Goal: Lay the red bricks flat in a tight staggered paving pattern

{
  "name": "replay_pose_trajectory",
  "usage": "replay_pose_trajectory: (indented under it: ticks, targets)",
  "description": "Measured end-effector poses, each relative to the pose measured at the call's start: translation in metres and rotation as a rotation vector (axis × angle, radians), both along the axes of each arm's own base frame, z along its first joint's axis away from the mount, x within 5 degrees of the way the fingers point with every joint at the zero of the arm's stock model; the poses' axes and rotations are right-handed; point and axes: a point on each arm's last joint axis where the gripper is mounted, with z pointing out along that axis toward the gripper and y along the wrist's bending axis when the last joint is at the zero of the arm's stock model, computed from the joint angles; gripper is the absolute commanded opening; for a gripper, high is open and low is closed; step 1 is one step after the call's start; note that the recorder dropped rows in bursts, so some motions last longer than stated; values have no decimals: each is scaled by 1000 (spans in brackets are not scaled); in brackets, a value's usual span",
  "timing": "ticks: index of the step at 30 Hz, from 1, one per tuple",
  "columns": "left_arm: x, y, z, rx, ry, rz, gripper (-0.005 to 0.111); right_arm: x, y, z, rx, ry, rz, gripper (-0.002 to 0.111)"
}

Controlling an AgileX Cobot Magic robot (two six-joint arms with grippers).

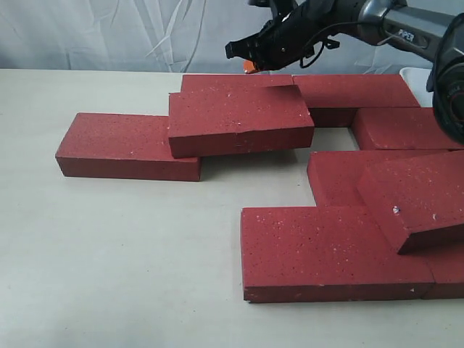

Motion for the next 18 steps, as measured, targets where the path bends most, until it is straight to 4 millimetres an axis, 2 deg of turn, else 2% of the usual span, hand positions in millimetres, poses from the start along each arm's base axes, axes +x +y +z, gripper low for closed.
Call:
replay_pose_trajectory:
  ticks: [5,8,18]
  targets:
    - [0,0,0,0,0,0,79,0,-2,-18,-24,85,24,0]
    - [0,0,0,0,0,0,79,1,-10,-22,-24,123,20,0]
    - [0,0,0,0,0,0,79,11,-65,-22,-14,207,-47,0]
